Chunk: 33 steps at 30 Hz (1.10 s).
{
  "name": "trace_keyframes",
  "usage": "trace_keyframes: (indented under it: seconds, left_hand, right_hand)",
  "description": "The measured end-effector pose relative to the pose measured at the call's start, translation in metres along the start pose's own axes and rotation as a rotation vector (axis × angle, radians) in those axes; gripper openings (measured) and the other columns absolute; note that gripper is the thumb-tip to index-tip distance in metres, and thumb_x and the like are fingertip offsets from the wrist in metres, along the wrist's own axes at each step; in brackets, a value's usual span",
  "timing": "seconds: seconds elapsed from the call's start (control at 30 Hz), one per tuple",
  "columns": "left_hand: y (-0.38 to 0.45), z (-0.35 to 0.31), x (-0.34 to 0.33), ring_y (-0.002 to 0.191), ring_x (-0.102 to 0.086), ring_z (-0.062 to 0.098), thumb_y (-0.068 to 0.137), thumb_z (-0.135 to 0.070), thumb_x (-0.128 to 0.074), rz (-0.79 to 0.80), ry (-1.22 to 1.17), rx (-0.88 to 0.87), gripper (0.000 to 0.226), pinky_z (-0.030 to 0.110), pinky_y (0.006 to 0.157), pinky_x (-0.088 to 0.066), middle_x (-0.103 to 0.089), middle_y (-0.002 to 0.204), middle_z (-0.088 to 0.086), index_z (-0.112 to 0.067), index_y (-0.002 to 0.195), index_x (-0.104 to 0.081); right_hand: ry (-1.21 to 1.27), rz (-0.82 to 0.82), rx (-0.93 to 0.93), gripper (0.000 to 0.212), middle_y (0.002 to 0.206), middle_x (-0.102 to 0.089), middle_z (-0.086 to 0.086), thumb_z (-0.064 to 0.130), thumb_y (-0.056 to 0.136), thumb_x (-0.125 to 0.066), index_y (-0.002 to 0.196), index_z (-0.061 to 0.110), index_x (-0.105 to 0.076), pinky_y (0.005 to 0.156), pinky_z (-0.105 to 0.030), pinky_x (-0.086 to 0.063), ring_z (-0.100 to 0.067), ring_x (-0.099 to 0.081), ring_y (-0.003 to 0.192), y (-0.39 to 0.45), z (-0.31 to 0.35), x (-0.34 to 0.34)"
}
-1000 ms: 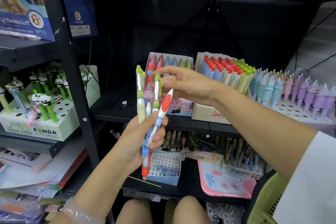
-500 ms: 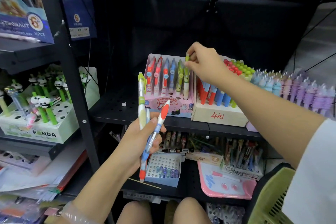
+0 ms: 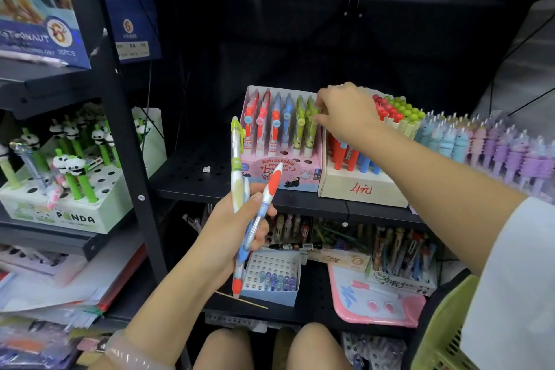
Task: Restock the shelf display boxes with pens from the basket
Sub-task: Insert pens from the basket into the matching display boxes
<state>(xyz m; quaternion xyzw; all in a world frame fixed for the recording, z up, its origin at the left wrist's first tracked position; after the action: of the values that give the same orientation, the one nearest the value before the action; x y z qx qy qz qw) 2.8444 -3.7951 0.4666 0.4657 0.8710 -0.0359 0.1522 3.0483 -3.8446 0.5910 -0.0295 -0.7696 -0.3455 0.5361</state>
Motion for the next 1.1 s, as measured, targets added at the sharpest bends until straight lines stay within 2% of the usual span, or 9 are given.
trace_keyframes:
  seconds: [0.17,0.27,0.47,0.57,0.63,0.7,0.83,0.97,1.1]
  left_hand:
    - [0.001,0.001,0.001,0.045,-0.041,0.008,0.095,-0.017,-0.048,-0.007,-0.013,-0.015,0.013,0.018,0.037,-0.035,-0.062,0.066,-0.002,-0.014,0.098,-0.060]
    - [0.002,0.001,0.003,0.052,-0.049,0.009,0.094,-0.018,-0.050,-0.039,0.000,-0.030,0.015,0.022,0.047,-0.043,-0.065,0.071,-0.005,-0.018,0.103,-0.061]
    - [0.004,-0.001,0.003,0.091,-0.070,0.019,0.095,-0.015,-0.047,-0.065,-0.271,-0.042,0.022,0.026,0.067,-0.056,-0.073,0.093,0.007,-0.010,0.111,-0.061]
    - [0.003,-0.001,0.001,0.078,-0.070,0.018,0.097,-0.016,-0.043,-0.085,-0.310,0.011,0.025,0.025,0.056,-0.054,-0.072,0.084,0.007,-0.008,0.115,-0.059]
    - [0.003,0.000,0.001,0.071,-0.070,0.018,0.098,-0.018,-0.043,-0.120,-0.335,0.045,0.024,0.026,0.051,-0.053,-0.071,0.076,0.007,-0.008,0.114,-0.059]
    - [0.005,-0.001,0.002,0.070,-0.071,0.018,0.097,-0.017,-0.044,-0.174,-0.336,0.038,0.022,0.028,0.049,-0.053,-0.073,0.076,0.006,-0.010,0.111,-0.059]
    - [0.009,0.001,0.002,0.083,-0.072,0.019,0.096,-0.015,-0.044,-0.213,-0.403,0.027,0.019,0.029,0.058,-0.057,-0.074,0.088,0.009,-0.008,0.108,-0.057]
    - [0.012,0.003,0.007,0.093,-0.069,0.021,0.096,-0.009,-0.046,-0.246,-0.404,-0.043,0.016,0.027,0.066,-0.057,-0.074,0.090,0.011,-0.002,0.105,-0.056]
    - [0.012,0.003,0.005,0.093,-0.070,0.024,0.094,-0.005,-0.047,-0.232,-0.392,-0.063,0.016,0.026,0.070,-0.057,-0.073,0.092,0.014,0.001,0.100,-0.060]
  right_hand:
    - [-0.206,-0.007,0.051,0.029,0.117,-0.055,-0.010,0.026,0.095,-0.046,0.118,0.013,-0.057,0.093,-0.041,-0.031,-0.029,-0.044,0.111,-0.007,0.005,0.005]
    - [-0.058,-0.150,0.175,0.034,0.123,-0.052,-0.008,0.022,0.095,-0.044,0.127,0.014,-0.052,0.094,-0.038,-0.030,-0.026,-0.044,0.113,-0.026,0.017,0.011]
    - [0.295,-0.053,0.763,0.021,0.098,-0.063,-0.007,0.013,0.083,-0.066,0.104,0.012,-0.068,0.067,-0.020,-0.041,-0.021,-0.059,0.088,-0.091,0.056,0.012]
    - [0.372,0.001,0.827,0.016,0.095,-0.060,-0.005,0.018,0.085,-0.065,0.101,0.014,-0.065,0.059,-0.029,-0.048,-0.019,-0.055,0.084,-0.105,0.065,0.007]
    - [0.487,0.075,0.715,0.014,0.086,-0.058,0.002,0.029,0.087,-0.064,0.093,0.019,-0.057,0.058,-0.029,-0.045,-0.012,-0.051,0.076,-0.113,0.074,0.002]
    - [0.674,0.244,0.410,0.026,0.075,-0.057,0.006,0.043,0.085,-0.062,0.086,0.021,-0.047,0.058,-0.030,-0.046,-0.011,-0.053,0.066,-0.118,0.081,-0.006]
    - [0.903,0.535,0.109,0.027,0.073,-0.064,0.000,0.041,0.083,-0.065,0.082,0.016,-0.057,0.073,-0.035,-0.053,-0.015,-0.062,0.069,-0.125,0.088,-0.020]
    - [1.168,0.534,-0.062,0.007,0.075,-0.069,-0.004,0.019,0.090,-0.061,0.085,0.015,-0.062,0.065,-0.020,-0.056,-0.011,-0.066,0.064,-0.117,0.077,-0.017]
    - [1.549,0.405,-0.346,0.011,0.072,-0.068,-0.006,0.009,0.091,-0.058,0.083,0.011,-0.065,0.060,-0.014,-0.054,-0.007,-0.066,0.060,-0.102,0.062,-0.010]
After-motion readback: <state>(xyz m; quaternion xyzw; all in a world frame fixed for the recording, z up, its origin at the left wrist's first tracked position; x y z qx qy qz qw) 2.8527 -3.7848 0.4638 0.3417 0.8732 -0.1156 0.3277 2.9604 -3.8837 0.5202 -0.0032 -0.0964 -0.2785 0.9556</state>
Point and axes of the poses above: each hand's wrist, its own y-axis towards the middle knuckle, its own x-axis out of the back of the hand, z = x × y, the point moved 1 cm from there along y, towards the middle knuckle
